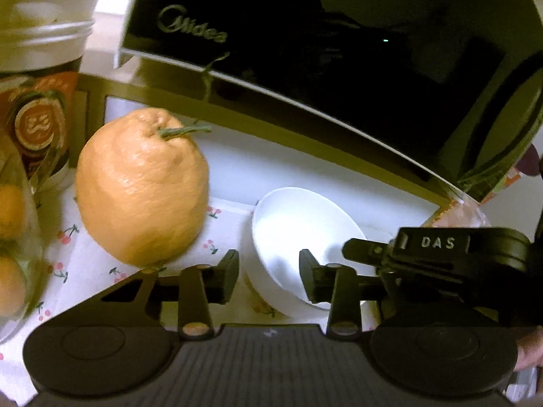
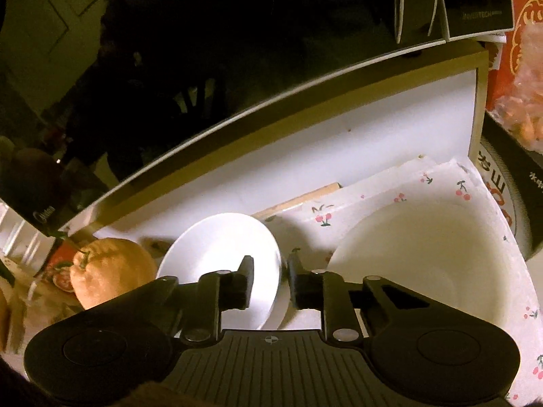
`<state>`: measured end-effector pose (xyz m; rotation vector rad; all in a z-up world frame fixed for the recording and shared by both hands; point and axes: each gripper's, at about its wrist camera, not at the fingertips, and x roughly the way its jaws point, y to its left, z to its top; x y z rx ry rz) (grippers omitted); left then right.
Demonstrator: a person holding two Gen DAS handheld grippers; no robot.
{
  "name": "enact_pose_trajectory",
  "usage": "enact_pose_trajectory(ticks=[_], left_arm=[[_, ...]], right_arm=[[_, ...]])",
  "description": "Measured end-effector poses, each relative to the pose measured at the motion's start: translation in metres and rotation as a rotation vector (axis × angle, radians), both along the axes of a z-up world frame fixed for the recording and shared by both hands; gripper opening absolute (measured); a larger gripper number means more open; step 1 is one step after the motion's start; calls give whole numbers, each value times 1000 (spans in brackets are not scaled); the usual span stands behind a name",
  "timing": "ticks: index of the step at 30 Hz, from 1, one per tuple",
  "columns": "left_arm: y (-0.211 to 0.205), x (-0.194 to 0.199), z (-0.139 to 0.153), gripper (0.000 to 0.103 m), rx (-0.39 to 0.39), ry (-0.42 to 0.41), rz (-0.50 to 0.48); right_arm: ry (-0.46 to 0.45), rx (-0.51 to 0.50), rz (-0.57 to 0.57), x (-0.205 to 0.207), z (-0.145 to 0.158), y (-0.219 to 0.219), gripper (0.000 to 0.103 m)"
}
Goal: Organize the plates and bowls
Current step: 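Close the left tool on the white bowl rim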
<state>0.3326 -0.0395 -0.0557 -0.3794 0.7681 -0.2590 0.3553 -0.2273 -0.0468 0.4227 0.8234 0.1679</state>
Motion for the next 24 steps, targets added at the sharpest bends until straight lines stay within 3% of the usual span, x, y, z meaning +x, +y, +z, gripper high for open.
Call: enact_pose_trajectory(ticks=[7, 24], left_arm=[[10, 1, 0, 20, -13, 11, 18], [21, -30, 35, 20, 27, -9, 3]], right_arm=[[5, 10, -4, -2, 1, 0, 10], [-14, -8, 9, -40, 35, 7, 11]])
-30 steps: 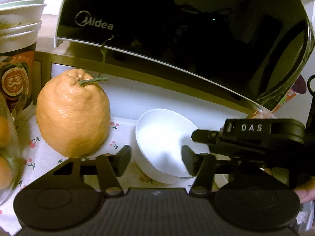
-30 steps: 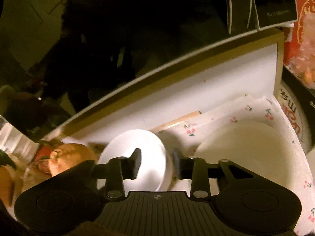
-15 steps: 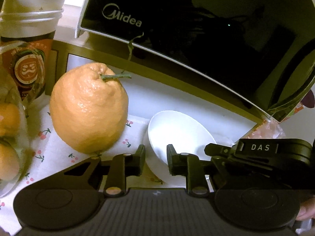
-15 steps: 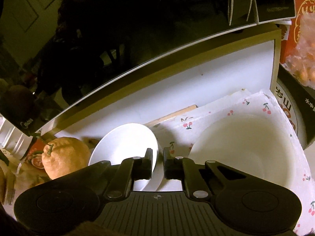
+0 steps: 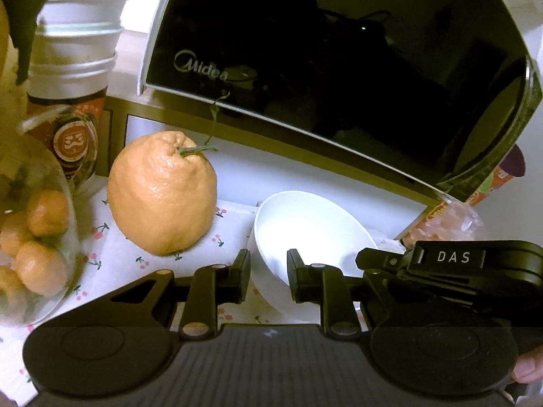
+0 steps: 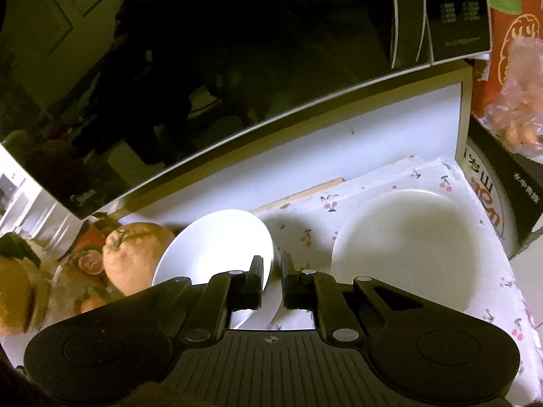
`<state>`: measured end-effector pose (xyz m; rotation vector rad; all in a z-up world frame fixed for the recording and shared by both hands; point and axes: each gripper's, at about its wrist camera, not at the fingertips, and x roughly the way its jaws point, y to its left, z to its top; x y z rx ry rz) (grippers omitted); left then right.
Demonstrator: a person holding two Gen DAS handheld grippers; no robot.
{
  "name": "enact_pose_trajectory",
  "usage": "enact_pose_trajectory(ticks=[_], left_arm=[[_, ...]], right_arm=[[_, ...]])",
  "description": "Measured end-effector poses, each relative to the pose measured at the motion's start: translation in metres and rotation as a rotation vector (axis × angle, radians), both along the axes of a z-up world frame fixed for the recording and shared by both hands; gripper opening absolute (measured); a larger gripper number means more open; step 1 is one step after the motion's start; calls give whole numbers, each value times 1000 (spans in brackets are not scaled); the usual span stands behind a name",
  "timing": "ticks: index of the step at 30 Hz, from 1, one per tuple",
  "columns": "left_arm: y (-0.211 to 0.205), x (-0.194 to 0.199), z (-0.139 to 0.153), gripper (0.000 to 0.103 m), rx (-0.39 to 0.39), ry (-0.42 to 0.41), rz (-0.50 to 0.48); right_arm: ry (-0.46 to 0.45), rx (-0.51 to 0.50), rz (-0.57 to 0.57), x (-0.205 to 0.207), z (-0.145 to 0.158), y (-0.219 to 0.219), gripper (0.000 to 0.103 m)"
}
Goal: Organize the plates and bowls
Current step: 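Close the left tool on the white bowl rim, then lift the white bowl with the left tool toward the cream bowls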
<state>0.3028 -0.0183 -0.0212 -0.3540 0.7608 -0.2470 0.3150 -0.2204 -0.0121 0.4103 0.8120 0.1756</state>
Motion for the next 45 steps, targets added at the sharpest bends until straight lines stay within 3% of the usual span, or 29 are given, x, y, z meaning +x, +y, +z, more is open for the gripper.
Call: enact_pose_trajectory(ticks=[19, 31, 38, 45], left_arm=[[-9, -81, 54, 20, 65, 2, -71], [-23, -136, 52, 20, 72, 48, -149], [-36, -168, 47, 20, 88, 58, -222], [-58, -195, 41, 20, 126, 75, -290]], right_arm=[[-25, 21, -2, -93, 43, -16, 12], [-43, -23, -3, -166, 53, -33, 12], [-4, 14, -39, -210, 40, -59, 12], [33, -19, -55, -246, 30, -75, 12]])
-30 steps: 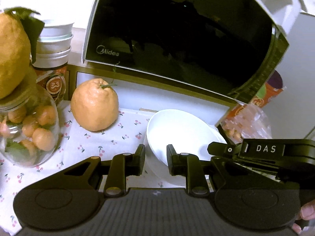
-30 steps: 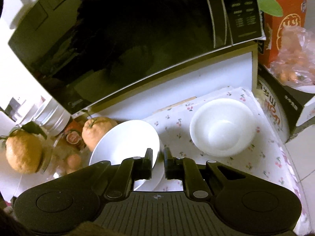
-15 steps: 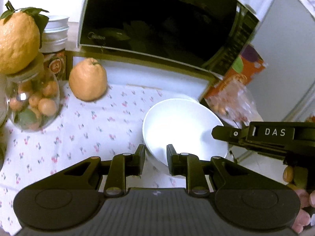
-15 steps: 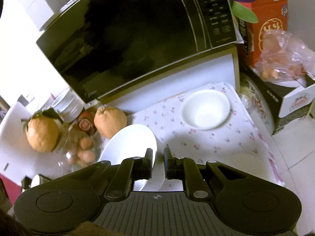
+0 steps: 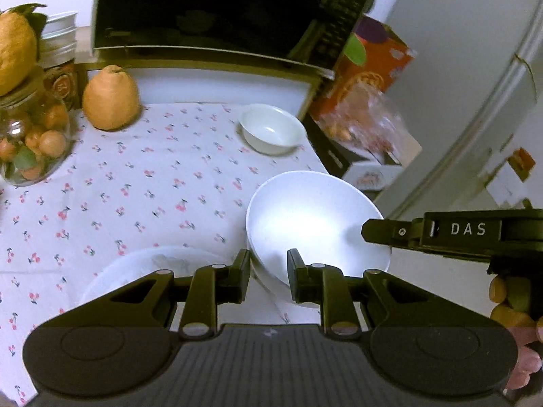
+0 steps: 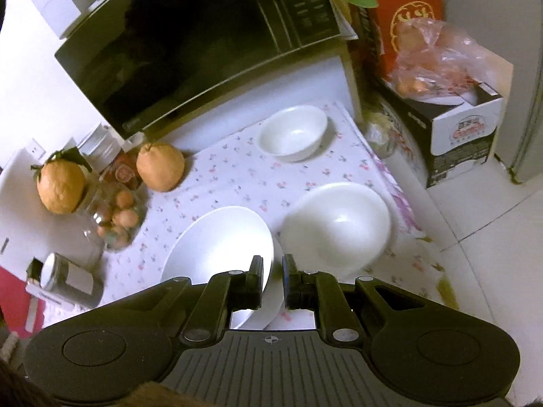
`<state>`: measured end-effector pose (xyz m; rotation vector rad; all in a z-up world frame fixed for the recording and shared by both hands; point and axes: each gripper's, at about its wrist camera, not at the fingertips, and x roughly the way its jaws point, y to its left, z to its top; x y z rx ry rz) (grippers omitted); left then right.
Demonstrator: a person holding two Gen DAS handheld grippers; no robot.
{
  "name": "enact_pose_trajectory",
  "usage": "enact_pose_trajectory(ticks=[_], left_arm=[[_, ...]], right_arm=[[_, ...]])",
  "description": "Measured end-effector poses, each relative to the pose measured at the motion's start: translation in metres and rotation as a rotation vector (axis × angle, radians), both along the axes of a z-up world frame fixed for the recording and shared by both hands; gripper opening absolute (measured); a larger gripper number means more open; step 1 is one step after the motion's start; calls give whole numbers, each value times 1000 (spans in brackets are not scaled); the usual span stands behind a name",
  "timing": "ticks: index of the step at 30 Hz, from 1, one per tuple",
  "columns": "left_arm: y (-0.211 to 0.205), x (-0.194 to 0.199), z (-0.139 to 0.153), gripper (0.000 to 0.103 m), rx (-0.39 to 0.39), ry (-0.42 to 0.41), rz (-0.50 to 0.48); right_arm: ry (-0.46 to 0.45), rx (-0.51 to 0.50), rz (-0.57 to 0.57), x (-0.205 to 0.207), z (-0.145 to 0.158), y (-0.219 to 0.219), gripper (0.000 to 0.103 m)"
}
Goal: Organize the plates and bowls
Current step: 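Lift the white bowl with the left tool toward the cream bowls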
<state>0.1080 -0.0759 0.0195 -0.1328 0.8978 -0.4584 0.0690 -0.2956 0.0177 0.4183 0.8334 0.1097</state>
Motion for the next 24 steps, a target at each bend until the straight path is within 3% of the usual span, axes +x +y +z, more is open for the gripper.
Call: enact_pose_trajectory(ticks=[9, 24], left_arm=[[-27, -15, -13, 22, 23, 36, -58], [-53, -20, -35, 22, 143, 81, -147]], right_arm=[[75, 19, -40, -17, -21, -29, 13], [195, 34, -28, -20, -54, -50, 14]])
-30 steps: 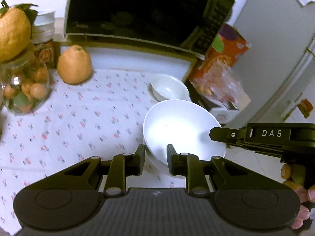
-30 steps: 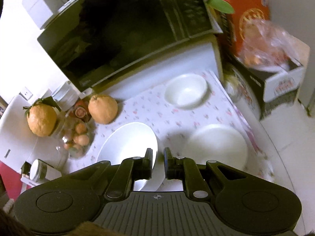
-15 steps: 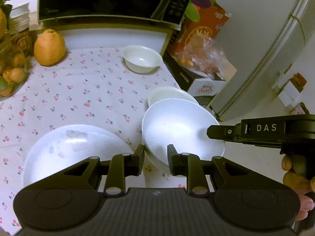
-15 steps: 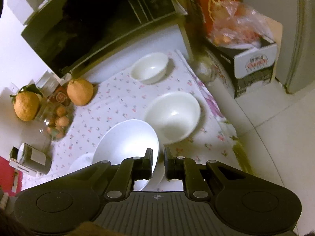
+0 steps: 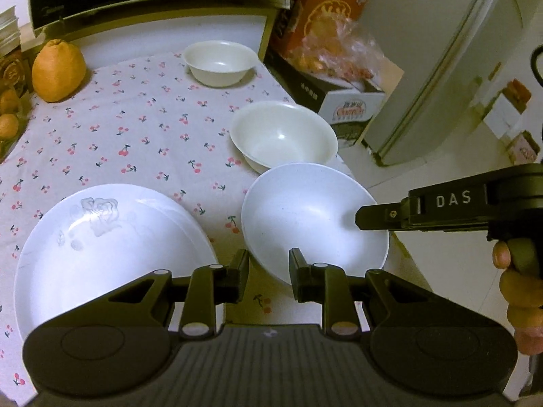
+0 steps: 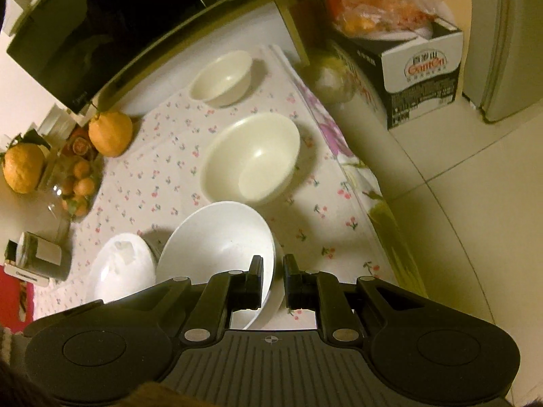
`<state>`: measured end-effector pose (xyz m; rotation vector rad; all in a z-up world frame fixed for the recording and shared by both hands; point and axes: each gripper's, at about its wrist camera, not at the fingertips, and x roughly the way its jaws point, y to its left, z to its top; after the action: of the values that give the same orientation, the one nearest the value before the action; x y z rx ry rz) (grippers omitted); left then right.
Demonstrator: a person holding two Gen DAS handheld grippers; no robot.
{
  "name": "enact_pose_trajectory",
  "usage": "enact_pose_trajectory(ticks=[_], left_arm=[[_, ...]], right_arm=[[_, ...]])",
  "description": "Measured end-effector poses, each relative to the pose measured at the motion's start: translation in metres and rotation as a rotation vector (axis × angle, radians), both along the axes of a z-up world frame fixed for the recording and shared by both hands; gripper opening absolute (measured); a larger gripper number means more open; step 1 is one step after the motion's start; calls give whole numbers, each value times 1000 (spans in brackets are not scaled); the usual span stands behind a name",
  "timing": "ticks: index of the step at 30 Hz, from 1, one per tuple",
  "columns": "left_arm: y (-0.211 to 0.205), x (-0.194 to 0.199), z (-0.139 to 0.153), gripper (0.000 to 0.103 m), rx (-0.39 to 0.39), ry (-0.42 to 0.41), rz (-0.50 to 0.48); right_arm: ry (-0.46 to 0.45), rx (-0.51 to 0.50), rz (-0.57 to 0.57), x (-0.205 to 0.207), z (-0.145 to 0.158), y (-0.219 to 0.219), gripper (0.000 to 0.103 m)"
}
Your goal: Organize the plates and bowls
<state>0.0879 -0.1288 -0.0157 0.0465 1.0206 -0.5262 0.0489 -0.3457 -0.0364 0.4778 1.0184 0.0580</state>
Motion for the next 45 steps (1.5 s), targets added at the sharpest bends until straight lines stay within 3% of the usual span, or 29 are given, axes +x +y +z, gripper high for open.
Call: enact_pose_trajectory(ticks=[14, 33, 35, 43, 45], left_arm=[[-2, -3, -10, 22, 44, 43, -39], [0, 3, -9, 37, 22, 42, -47], [-1, 3, -8, 39, 16, 41, -46], [-1, 5, 0, 51, -15, 32, -32], [-1, 8, 3, 56, -31, 28, -22]], right_arm=[[50, 19, 11, 4, -11, -2, 15], [78, 38, -15, 9, -19, -9, 16], [80, 41, -17, 9, -19, -10, 21], [49, 47, -32, 10, -13, -11, 23], [15, 60, -48, 10, -7, -14, 36]])
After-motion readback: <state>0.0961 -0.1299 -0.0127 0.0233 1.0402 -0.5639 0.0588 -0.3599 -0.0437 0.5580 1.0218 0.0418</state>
